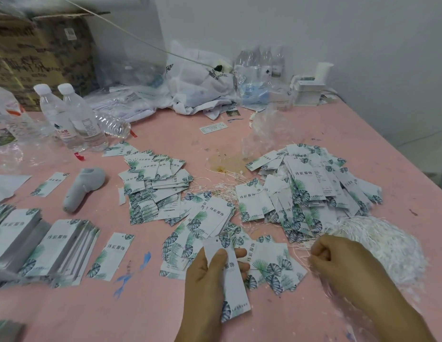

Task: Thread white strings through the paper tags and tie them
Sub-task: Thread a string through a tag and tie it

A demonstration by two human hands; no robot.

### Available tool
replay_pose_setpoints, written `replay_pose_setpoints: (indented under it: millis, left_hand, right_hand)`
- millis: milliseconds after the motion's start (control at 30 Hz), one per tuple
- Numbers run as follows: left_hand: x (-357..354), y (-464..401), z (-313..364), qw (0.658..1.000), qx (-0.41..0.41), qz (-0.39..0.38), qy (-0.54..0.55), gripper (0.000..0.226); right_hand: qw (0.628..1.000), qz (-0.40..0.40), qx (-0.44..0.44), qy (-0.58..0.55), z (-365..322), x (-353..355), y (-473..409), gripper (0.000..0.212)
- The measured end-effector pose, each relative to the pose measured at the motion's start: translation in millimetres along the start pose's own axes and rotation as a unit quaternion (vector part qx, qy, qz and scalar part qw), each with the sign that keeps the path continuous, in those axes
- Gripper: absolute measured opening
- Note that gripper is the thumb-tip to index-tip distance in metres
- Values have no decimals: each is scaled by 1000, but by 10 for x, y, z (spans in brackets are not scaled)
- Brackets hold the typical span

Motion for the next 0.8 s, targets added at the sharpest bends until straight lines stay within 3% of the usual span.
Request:
replay_pose_setpoints:
  millis: [167, 333, 467, 567, 633, 733, 800]
  left_hand:
    - [-7, -15, 11, 998, -10, 15, 58, 26]
    - [-23, -14, 20, 996, -12, 9, 84, 32]
    - [-24, -3, 40, 996, -9, -4, 89, 33]
    - [-34, 0, 66, 996, -12, -13, 82, 33]
    - [-45, 7, 70, 997, -12, -21, 68, 32]
    - [-65, 18, 66, 998, 0, -39, 52, 33]
    - [-80, 28, 50, 997, 15, -56, 57, 32]
  right_hand:
    - [998, -56, -4, 32, 57, -100, -35, 9]
    - [996, -58, 15, 66, 69, -123, -44, 18]
    - [997, -13, 31, -65, 153, 7, -62, 21]
    - [978, 33, 19, -203, 229, 124, -74, 19]
    - [941, 47, 11, -336, 258, 186, -83, 19]
    - [806, 1, 10, -591, 177, 217, -82, 8]
    - [757, -37, 19, -653, 49, 156, -55, 19]
Point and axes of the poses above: each hand's wrist, its own y-axis away from the middle knuckle, its own x-axis out of the back of the hand, z = x × y, the point moved 3 cm from there along -y, towards the middle knuckle, and after that the axes turned 7 degrees about y, right-handed, at the moved point
